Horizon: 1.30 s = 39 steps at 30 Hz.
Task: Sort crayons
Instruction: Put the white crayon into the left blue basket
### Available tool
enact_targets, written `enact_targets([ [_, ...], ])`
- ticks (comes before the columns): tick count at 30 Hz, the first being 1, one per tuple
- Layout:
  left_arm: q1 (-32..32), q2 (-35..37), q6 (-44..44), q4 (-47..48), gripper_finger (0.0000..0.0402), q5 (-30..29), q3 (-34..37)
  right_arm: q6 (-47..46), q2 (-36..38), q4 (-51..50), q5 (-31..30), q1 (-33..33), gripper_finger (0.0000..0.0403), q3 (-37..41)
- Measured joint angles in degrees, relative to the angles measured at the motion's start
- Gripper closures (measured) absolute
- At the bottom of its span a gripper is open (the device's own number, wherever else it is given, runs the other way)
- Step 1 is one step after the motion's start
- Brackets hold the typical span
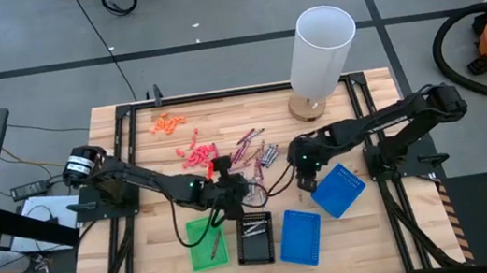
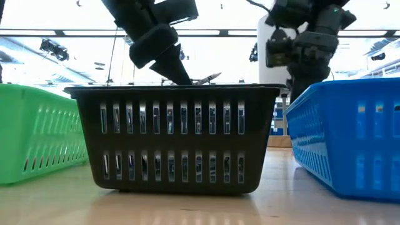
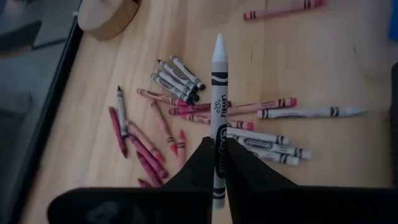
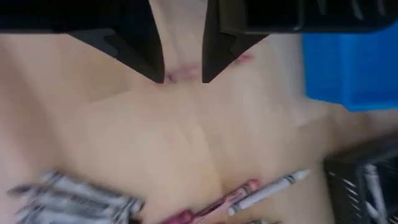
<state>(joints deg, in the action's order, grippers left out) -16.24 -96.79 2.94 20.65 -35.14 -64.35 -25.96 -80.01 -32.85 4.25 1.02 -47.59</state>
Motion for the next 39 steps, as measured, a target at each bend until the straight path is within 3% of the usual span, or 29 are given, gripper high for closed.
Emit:
enact_targets([
  [6,0.3,0.0,-7.1,-11.4,0.0383,0.1,7.3,-8.6,-5.8,-5.0,2.7,-1.3,0.0245,0.1],
  [16,1.7,3.1,-15.5,-27.0,0.0383,3.2,19.4,-16.1,-13.4,-7.6,11.2,-4.2,0.0243,-1.5],
  [27,3.1,16.2,-16.8,-28.6,0.0383,9.7,28.8,-19.3,-14.6,-10.6,4.4,-4.0,0.0243,-11.6],
  [36,3.2,17.4,-17.7,-28.2,0.0383,15.4,30.2,-27.0,-16.5,-12.0,4.6,-2.5,0.0244,-12.1],
  [39,3.1,17.3,-18.7,-29.7,0.0383,17.1,30.2,-26.6,-17.3,-7.8,3.6,-0.9,0.0244,-12.4],
])
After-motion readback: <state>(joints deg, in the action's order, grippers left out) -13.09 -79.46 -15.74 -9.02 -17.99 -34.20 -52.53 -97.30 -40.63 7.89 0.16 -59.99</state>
